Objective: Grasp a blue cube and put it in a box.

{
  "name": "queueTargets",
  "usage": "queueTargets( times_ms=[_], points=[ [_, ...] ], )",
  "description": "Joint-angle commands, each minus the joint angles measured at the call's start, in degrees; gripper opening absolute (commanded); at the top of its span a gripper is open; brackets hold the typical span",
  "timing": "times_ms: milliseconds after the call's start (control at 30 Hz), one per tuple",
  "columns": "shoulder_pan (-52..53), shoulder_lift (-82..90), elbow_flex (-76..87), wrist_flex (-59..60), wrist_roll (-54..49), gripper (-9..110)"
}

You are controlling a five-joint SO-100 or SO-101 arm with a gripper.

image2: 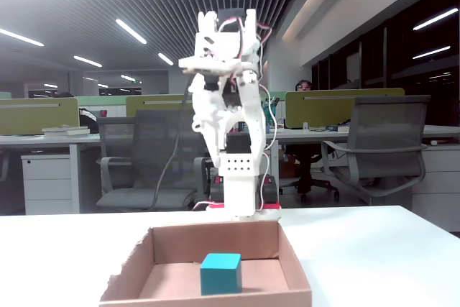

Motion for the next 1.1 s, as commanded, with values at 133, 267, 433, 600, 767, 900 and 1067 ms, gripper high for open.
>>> queueTargets(
  times_ms=[133, 267, 433, 600, 767, 900, 1067],
  points=[
    [-3.6, 11.3, 10.2, -4.2, 0.1, 18],
    [-5.5, 17.4, 16.6, -5.1, 0.1, 18],
    [-7.6, 26.6, 25.0, -5.8, 0.2, 18],
    [-8.7, 32.5, 30.1, -5.7, 0.2, 18],
    [-10.0, 39.2, 37.0, -5.4, 0.3, 17],
    [-10.7, 41.8, 40.0, -4.9, 0.8, 16],
    [-11.6, 41.8, 42.1, -5.1, 2.5, 16]
  ],
)
